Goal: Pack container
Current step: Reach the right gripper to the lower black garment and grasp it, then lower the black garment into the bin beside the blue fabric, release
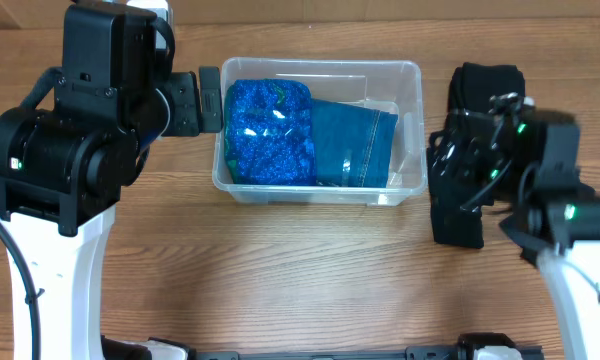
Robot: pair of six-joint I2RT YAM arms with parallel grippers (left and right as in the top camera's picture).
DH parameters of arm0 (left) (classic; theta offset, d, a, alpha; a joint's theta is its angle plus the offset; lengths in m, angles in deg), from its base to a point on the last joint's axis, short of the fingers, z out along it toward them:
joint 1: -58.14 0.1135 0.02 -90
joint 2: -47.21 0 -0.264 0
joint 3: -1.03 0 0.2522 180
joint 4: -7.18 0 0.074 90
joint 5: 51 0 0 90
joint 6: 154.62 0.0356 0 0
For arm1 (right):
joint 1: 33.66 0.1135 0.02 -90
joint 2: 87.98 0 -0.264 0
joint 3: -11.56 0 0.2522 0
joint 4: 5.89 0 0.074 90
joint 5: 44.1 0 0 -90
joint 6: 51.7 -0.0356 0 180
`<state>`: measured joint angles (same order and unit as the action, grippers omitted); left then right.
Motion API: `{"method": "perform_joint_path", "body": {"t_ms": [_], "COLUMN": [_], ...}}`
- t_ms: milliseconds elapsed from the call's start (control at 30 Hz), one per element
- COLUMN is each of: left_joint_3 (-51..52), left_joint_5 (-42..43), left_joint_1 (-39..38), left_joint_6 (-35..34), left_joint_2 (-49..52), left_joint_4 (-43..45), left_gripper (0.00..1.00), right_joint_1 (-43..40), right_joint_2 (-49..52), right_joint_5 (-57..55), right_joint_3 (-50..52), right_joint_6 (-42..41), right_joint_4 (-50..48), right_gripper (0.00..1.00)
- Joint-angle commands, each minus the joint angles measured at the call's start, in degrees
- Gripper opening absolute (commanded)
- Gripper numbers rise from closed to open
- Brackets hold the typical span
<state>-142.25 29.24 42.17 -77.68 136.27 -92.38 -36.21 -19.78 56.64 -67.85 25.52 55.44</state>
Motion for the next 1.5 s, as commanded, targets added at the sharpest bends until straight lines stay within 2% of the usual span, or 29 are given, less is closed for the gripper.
{"method": "perform_joint_path", "body": {"t_ms": [0, 67, 133, 233, 300, 367, 400, 433, 467, 533, 567, 633, 700, 767, 833, 900, 967, 1067, 1133, 1267, 1300, 1333, 1400, 1467], "left_joint_3": [0.0, 0.0, 0.0, 0.0, 0.0, 0.0, 0.0, 0.0, 0.0, 0.0, 0.0, 0.0, 0.0, 0.0, 0.0, 0.0, 0.0, 0.0, 0.0, 0.0, 0.0, 0.0, 0.0, 0.0], "left_joint_5": [-0.8, -0.8, -0.8, -0.8, -0.8, -0.8, -0.8, -0.8, -0.8, -0.8, -0.8, -0.8, -0.8, -0.8, -0.8, -0.8, -0.8, -0.8, -0.8, -0.8, -0.8, -0.8, -0.8, -0.8], "left_joint_1": [0.3, 0.3, 0.3, 0.3, 0.3, 0.3, 0.3, 0.3, 0.3, 0.3, 0.3, 0.3, 0.3, 0.3, 0.3, 0.3, 0.3, 0.3, 0.3, 0.3, 0.3, 0.3, 0.3, 0.3], "left_joint_6": [1.1, 1.1, 1.1, 1.1, 1.1, 1.1, 1.1, 1.1, 1.1, 1.1, 1.1, 1.1, 1.1, 1.1, 1.1, 1.1, 1.1, 1.1, 1.1, 1.1, 1.1, 1.1, 1.1, 1.1], "left_joint_2": [-0.1, -0.1, -0.1, -0.1, -0.1, -0.1, -0.1, -0.1, -0.1, -0.1, -0.1, -0.1, -0.1, -0.1, -0.1, -0.1, -0.1, -0.1, -0.1, -0.1, -0.1, -0.1, -0.1, -0.1], "left_joint_4": [0.2, 0.2, 0.2, 0.2, 0.2, 0.2, 0.2, 0.2, 0.2, 0.2, 0.2, 0.2, 0.2, 0.2, 0.2, 0.2, 0.2, 0.2, 0.2, 0.2, 0.2, 0.2, 0.2, 0.2], "left_gripper": [1.0, 1.0, 1.0, 1.0, 1.0, 1.0, 1.0, 1.0, 1.0, 1.0, 1.0, 1.0, 1.0, 1.0, 1.0, 1.0, 1.0, 1.0, 1.0, 1.0, 1.0, 1.0, 1.0, 1.0], "right_joint_1": [-12.5, -21.2, -24.4, -24.5, -23.3, -20.8, -19.7, -18.4, -17.1, -16.3, -16.3, -16.2, -14.7, -10.5, -4.0, 2.4, 8.9, 17.6, 19.9, 21.4, 21.3, 21.3, 20.7, 18.9], "right_joint_2": [9.5, 17.4, 22.8, 28.2, 29.7, 29.7, 29.7, 29.7, 29.6, 28.6, 26.7, 21.0, 10.6, 1.8, -4.1, -5.4, -3.5, 5.1, 11.4, 25.9, 28.2, 29.4, 27.3, 22.4], "right_joint_5": [10.0, 11.2, 11.2, 11.2, 12.3, 12.5, 12.5, 12.5, 12.3, 12.3, 12.3, 12.3, 12.5, 15.0, 19.5, 19.4, 19.4, 17.5, 13.4, 13.3, 13.4, 13.5, 13.3, 12.0], "right_joint_3": [-1.7, -1.5, -0.6, 3.8, 8.7, 13.1, 14.1, 14.8, 14.8, 13.3, 11.8, 8.5, 2.5, -2.1, -3.3, -3.2, -3.0, -3.0, -3.0, -3.0, -3.0, -3.0, -3.8, -5.6], "right_joint_6": [0.7, 0.8, 0.9, 1.7, 1.9, 1.9, 1.9, 1.9, 1.9, 2.4, 3.0, 3.2, 3.2, 3.1, 1.2, -1.5, -2.5, -5.5, -7.2, -7.2, -7.2, -6.9, -4.3, -3.3], "right_joint_4": [3.1, 7.6, 9.5, 6.7, 0.7, -4.2, -5.3, -6.2, -6.7, -5.0, -2.9, 1.9, 8.3, 9.7, 4.8, -0.6, -7.1, -18.1, -20.6, -28.3, -28.4, -27.1, -20.3, -13.7], "right_gripper": [1.0, 1.0, 1.0, 1.0, 1.0, 0.95, 0.9, 0.7, 0.44, 0.19, 0.09, 0.04, 0.04, 0.04, 0.05, 0.04, 0.04, 0.04, 0.04, 0.05, 0.22, 0.35, 0.47, 0.55]}}
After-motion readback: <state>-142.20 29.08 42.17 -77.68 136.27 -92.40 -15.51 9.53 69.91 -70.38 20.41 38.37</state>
